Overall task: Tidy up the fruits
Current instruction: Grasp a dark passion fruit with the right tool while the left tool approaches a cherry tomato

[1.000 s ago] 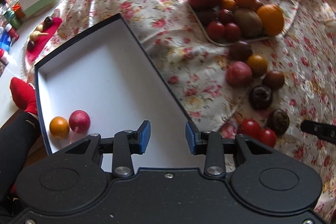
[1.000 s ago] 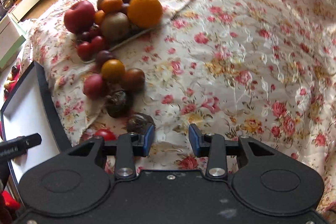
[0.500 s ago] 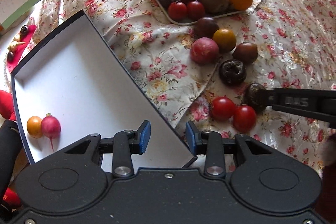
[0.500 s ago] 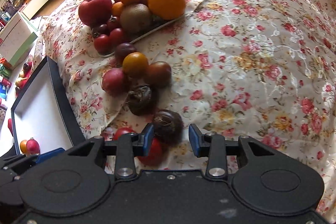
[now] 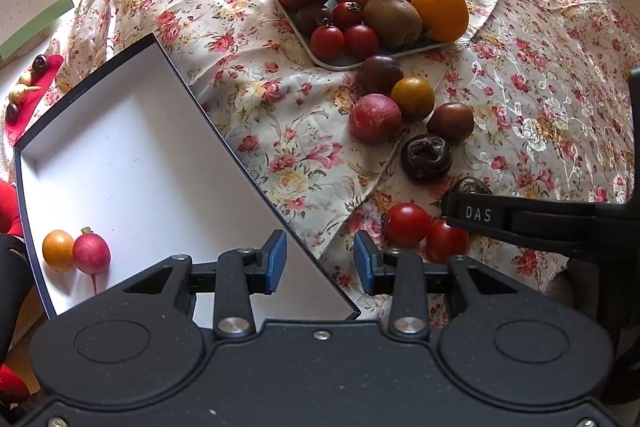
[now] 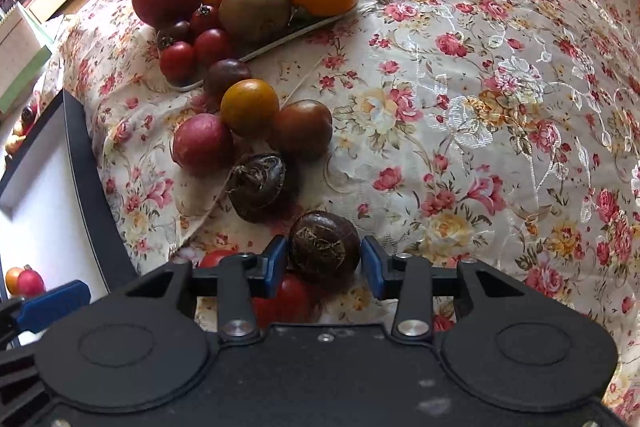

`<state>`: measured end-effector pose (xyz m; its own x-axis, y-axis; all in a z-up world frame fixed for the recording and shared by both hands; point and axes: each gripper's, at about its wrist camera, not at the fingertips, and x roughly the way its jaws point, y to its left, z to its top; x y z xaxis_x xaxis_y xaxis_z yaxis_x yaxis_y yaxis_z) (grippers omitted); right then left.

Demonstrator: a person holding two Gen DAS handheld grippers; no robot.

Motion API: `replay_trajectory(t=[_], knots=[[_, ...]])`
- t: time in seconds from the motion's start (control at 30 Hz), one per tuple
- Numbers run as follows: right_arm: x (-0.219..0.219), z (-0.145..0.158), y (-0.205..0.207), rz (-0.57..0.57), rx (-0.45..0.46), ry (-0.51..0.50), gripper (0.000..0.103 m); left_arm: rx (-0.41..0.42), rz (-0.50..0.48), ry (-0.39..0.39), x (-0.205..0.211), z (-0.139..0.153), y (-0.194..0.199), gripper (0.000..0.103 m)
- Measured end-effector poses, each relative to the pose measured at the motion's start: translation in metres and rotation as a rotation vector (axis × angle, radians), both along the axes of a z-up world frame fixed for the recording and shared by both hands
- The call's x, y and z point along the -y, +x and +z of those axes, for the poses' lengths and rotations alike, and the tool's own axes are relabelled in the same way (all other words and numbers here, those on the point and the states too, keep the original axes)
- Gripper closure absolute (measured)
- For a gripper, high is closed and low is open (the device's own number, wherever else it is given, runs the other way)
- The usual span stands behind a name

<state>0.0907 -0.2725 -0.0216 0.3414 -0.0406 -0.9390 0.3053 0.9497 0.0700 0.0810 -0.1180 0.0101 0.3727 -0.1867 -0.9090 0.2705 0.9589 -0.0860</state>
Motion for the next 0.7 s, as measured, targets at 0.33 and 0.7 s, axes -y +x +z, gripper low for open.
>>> replay_trajectory(t=[0.33,0.7], knots=[[0.033,0.023,-0.01,-0.056,0.058,0.004,0.063,-0.008,-0.022,-0.021,0.019,-0.001,0.004,0.058],[0.061,0.014,-0.014,-0.132,0.058,-0.025,0.063,-0.016,-0.027,0.013,0.043,-0.007,-0.007,0.058]])
